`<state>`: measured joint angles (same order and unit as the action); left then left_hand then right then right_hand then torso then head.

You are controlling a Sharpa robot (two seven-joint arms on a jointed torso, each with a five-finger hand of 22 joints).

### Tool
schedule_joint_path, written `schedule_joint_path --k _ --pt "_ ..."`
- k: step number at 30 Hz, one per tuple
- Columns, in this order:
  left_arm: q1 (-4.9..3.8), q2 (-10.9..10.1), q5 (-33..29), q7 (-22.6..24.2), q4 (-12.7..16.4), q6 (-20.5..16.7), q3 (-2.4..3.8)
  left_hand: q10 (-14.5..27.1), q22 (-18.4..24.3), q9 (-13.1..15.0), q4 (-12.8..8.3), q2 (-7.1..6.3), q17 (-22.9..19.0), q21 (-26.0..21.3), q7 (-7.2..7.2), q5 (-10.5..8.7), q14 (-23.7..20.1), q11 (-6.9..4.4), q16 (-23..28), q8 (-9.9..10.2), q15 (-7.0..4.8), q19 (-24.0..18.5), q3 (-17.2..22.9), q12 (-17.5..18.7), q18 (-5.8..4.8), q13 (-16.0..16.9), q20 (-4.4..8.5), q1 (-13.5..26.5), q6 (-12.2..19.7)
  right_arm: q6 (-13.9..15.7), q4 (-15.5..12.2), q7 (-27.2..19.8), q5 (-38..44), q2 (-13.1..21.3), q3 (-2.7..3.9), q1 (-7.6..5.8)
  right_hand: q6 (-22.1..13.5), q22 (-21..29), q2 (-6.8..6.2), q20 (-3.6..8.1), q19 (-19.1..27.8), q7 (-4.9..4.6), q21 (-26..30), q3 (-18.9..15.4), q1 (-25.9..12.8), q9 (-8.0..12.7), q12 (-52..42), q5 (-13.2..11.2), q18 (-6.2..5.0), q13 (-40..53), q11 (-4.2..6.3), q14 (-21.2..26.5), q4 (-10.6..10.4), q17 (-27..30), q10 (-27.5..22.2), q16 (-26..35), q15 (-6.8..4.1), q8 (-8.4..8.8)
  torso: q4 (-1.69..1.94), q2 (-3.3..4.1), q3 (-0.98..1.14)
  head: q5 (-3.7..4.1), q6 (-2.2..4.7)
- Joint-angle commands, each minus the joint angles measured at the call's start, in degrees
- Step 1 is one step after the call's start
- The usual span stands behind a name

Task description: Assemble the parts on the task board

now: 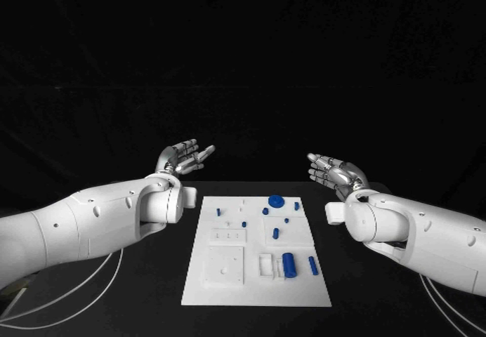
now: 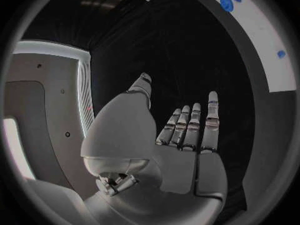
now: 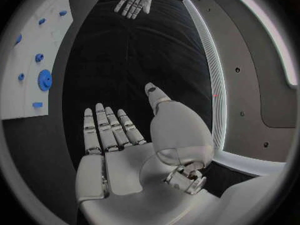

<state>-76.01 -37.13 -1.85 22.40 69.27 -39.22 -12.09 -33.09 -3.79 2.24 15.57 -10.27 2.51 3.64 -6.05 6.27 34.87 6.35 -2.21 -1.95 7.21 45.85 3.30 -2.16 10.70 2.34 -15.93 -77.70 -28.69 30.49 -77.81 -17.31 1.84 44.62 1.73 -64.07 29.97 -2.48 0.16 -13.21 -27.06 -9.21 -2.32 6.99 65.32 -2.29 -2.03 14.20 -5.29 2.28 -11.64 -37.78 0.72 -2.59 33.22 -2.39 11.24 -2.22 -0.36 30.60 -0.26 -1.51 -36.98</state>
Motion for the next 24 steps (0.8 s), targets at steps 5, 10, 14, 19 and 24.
schedule_joint_path --k 5,10,14,19,24 --pt "-2.47 1.4 -1.6 -4.6 -3.5 5.1 -1.68 -1.5 -0.2 0.1 0.7 -0.23 0.2 0.4 -0.15 0.44 1.9 0.24 -0.4 -0.4 0.26 1.7 0.2 -0.3 1.3 0.1 -0.51 -2.6 -1.3 -13.0 2.8 9.2 3.4 -0.1 0.37 -0.86 1.8 -0.2 -0.08 0.04 -1.7 -1.79 -0.5 0.3 3.5 -0.2 -0.4 0.7 -0.57 0.2 -0.47 -3.0 1.6 -0.2 1.8 -0.4 0.48 -0.27 0.0 -0.01 0.0 0.0 0.0" --pt "-2.58 1.0 -1.6 -4.8 -3.1 6.1 -1.74 -2.0 -0.3 0.2 0.7 -0.12 0.2 0.6 -0.5 0.36 3.5 0.54 -0.5 -0.4 0.4 2.1 0.3 -0.3 1.46 0.2 -0.48 -2.7 -1.6 -13.2 5.1 9.4 13.2 -0.3 0.42 -0.99 4.5 -0.4 -0.5 0.64 -5.6 -1.93 -0.8 0.3 6.1 -0.3 -0.5 0.5 -0.37 0.3 -0.76 -7.6 4.3 -0.3 4.3 -0.6 0.86 -0.4 -0.07 -0.05 -0.09 -0.36 0.66" --pt "-2.65 0.5 -1.6 -4.7 -2.4 6.8 -1.74 -5.2 -0.4 0.3 -0.9 1.14 0.4 1.0 -1.7 0.86 7.7 1.43 -0.7 -0.6 0.84 3.5 0.6 -0.5 1.88 0.3 -0.34 -2.9 -4.3 -12.4 6.0 8.8 24.6 -0.8 0.43 -1.06 12.4 -0.8 -0.72 1.9 -13.8 -1.29 -1.6 0.9 8.0 -0.6 -0.8 0.8 -0.44 0.7 0.45 -19.2 7.0 -0.8 13.1 -0.8 -0.61 -0.65 -0.01 0.07 -0.09 -0.46 0.73" --pt "-2.94 -0.8 -1.0 -4.8 -0.9 9.0 -1.74 -23.6 -1.4 0.8 -10.8 6.11 0.9 4.8 -3.93 4.41 24.1 3.22 -2.3 -1.1 2.42 9.8 -0.5 -1.2 -2.62 1.1 5.73 -2.2 -16.4 -11.4 7.7 7.1 39.3 -1.9 0.48 -1.32 25.9 -1.8 -0.63 4.94 -28.0 -0.11 -3.9 3.8 8.5 -1.3 -1.3 5.6 -0.96 1.0 2.94 -29.0 9.7 -1.5 26.1 -2.2 -4.44 -1.68 0.17 0.42 -0.16 -0.58 1.32" --pt "-3.5 -2.3 1.0 -4.8 1.2 11.1 -1.75 -31.1 -3.2 1.4 -15.1 8.91 1.5 9.5 -2.66 4.78 32.7 1.02 -3.6 -2.4 -1.02 15.2 -1.1 -1.4 -4.78 0.9 10.2 -3.6 -28.0 -11.8 9.5 6.5 50.9 -3.2 0.59 -1.82 31.4 -3.6 -2.28 10.79 -43.5 1.04 -10.3 7.8 7.6 -1.5 -1.3 7.8 -2.61 1.0 5.39 -44.4 12.3 -4.7 31.3 -5.5 -9.77 -1.55 0.83 1.23 -0.37 -0.48 1.9"
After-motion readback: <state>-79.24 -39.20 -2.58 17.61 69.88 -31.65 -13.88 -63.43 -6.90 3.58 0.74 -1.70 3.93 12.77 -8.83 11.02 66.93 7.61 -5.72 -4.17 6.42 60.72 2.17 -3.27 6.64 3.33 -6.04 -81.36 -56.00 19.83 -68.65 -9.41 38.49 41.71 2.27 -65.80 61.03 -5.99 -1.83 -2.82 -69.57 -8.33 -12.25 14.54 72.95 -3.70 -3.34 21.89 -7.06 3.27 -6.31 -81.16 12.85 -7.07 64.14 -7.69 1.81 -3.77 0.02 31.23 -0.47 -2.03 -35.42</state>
